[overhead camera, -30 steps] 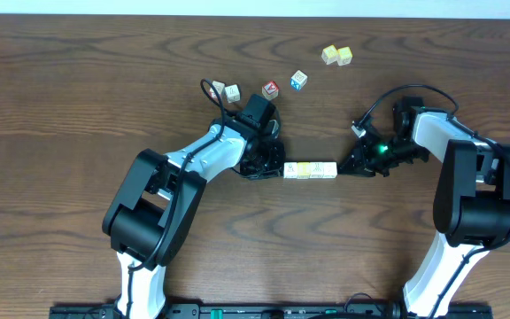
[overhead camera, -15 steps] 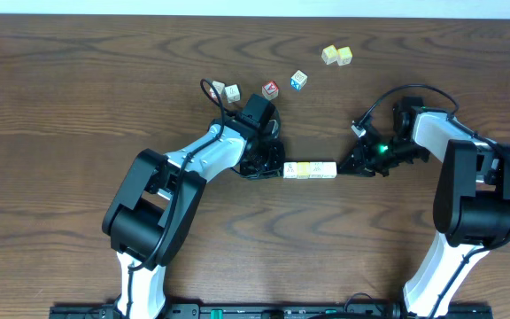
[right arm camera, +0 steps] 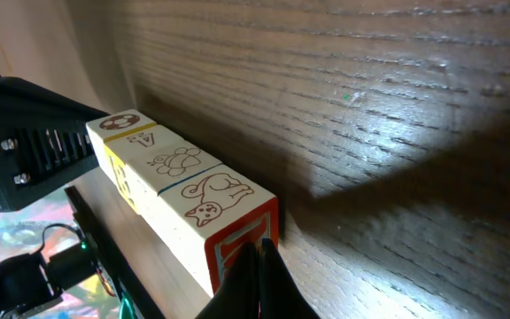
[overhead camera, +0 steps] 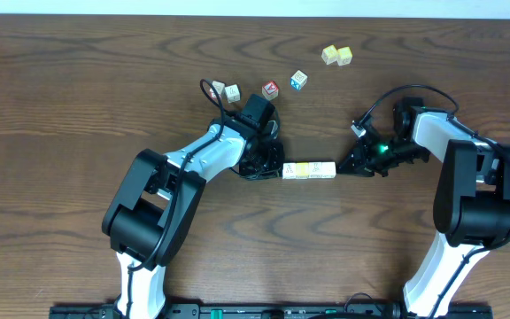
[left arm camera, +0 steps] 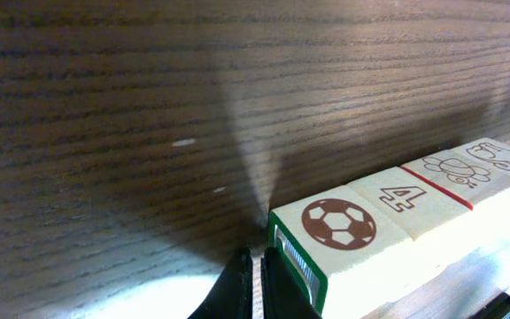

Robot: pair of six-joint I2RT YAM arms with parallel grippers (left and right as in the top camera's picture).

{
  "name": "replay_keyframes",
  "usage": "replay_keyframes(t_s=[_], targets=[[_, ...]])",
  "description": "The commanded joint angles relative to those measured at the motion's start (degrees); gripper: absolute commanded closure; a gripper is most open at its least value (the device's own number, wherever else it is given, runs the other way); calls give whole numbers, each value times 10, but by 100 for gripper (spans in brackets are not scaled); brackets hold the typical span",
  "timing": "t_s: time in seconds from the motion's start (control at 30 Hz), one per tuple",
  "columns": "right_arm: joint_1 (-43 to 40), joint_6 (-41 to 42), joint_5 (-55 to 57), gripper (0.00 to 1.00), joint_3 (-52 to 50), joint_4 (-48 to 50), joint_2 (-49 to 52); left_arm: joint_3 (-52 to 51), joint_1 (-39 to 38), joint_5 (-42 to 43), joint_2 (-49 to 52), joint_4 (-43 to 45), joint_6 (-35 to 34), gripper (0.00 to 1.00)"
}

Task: Lift 4 blocks
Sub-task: 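Squeeze the block row between both grippers from each end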

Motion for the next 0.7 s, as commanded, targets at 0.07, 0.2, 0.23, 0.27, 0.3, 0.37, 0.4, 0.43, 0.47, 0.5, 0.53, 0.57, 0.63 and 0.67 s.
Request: replay_keyframes(t_s=[0.07, 0.2, 0.23, 0.27, 0.3, 0.37, 0.4, 0.43, 0.47, 0.5, 0.53, 0.57, 0.63, 0.67], targets=[[4, 9, -47, 99, -4, -3, -1, -3, -2, 3, -31, -1, 10, 93], [4, 9, -63, 99, -3, -1, -1, -3, -2, 3, -35, -3, 10, 93], [3, 9, -63, 99, -3, -1, -1, -3, -2, 3, -35, -3, 10, 93], [4, 9, -63, 99, -3, -2, -1, -3, -2, 3, -35, -5, 10, 93], [4, 9, -63, 99, -3, -3, -1, -3, -2, 3, -35, -5, 10, 93], [4, 9, -68, 99, -3, -3, -1, -3, -2, 3, -35, -5, 10, 93], [4, 9, -73, 99, -3, -3, -1, -3, -2, 3, -35, -5, 10, 93], [4, 9, -80, 99, -3, -3, -1, -3, -2, 3, -35, -5, 10, 93], [4, 9, -85, 99, -3, -3, -1, -3, -2, 3, -35, -5, 10, 93], [4, 9, -91, 99, -3, -3, -1, -3, -2, 3, -35, -5, 10, 93], [4, 9, -93, 99, -3, -3, -1, -3, -2, 3, -35, -5, 10, 93], [4, 9, -93, 99, -3, -3, -1, -3, -2, 3, -35, -6, 10, 93], [4, 9, -93, 99, -3, -4, -1, -3, -2, 3, -35, -6, 10, 93], [4, 9, -93, 99, -3, -5, -1, -3, -2, 3, -36, -8, 10, 93]])
